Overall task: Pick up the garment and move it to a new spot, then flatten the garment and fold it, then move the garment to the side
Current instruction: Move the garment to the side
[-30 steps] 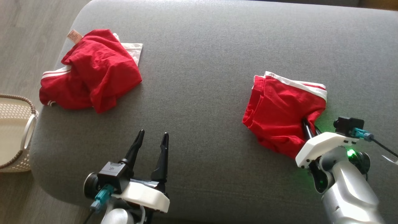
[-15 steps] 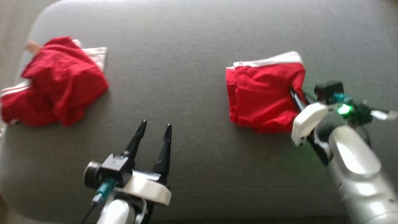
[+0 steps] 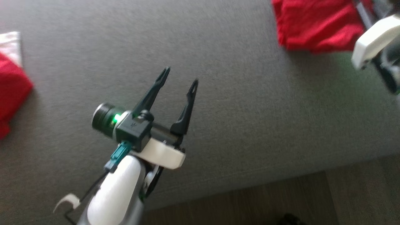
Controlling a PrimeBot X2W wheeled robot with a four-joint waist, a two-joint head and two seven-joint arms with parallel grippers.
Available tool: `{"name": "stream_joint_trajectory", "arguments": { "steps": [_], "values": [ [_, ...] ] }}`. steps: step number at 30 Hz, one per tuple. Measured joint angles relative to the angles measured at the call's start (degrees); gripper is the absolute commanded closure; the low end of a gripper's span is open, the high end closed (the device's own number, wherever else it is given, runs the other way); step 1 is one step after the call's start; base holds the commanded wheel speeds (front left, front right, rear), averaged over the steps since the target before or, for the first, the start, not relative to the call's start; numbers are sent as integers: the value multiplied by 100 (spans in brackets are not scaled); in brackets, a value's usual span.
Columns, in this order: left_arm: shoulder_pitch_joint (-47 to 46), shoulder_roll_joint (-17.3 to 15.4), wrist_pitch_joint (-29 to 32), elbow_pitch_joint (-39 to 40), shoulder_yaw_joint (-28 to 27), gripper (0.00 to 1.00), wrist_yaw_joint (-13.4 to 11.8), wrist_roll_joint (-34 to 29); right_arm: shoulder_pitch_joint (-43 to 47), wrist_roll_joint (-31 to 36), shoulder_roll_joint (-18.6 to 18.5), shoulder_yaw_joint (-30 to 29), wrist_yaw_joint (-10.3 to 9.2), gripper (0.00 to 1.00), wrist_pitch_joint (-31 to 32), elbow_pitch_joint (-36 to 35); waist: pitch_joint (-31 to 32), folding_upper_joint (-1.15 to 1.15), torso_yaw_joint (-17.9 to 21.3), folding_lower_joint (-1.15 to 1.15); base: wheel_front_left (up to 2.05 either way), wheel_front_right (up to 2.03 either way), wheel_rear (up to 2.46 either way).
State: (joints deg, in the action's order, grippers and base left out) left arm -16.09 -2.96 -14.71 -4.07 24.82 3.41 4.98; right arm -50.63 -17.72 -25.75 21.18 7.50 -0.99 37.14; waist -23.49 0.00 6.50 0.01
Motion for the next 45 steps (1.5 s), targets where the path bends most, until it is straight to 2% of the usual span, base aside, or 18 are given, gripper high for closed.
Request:
{"name": "stream_joint_trajectory", "arguments": {
  "steps": [5, 13, 28, 29, 30, 31, 32, 45],
  "values": [
    [-479, 4, -1, 8, 102, 0, 124, -190, -416, -238, -281, -174, 1, 100, 0, -33, -578, 0, 295, 0, 0, 0, 0],
    [-892, -29, -1, 44, 191, 0, 223, -247, -683, -350, -599, -836, 1, 100, 25, 54, -1331, 0, 667, 0, 0, 0, 0],
    [-1032, -33, -20, 209, 209, 0, 266, -289, -658, 23, -779, -1056, 1, 100, 241, -575, -1597, 0, 701, -1, 0, 0, 0],
    [-1034, -33, -26, 209, 210, 0, 266, -289, -647, 40, -781, -1098, 1, 93, 260, -605, -1598, 0, 691, -1, 0, 0, 0],
    [-1035, -31, -26, 209, 211, 0, 266, -289, -631, 56, -781, -1155, 1, 60, 261, -639, -1597, 0, 683, -1, 0, 0, 0],
    [-1035, -31, -26, 207, 213, 0, 266, -288, -621, 60, -781, -1195, 1, 9, 276, -667, -1596, 0, 676, -1, 0, 0, 0],
    [-1035, -30, -26, 204, 216, 0, 266, -288, -616, 60, -781, -1243, 1, 0, 304, -690, -1594, 0, 669, -1, 0, 0, 0],
    [-1019, -27, -25, 38, 212, 0, 265, -227, -454, 634, -704, -1796, 1, 0, 412, -1051, -1422, 0, 619, -1, 0, 0, 0]
  ]
}}
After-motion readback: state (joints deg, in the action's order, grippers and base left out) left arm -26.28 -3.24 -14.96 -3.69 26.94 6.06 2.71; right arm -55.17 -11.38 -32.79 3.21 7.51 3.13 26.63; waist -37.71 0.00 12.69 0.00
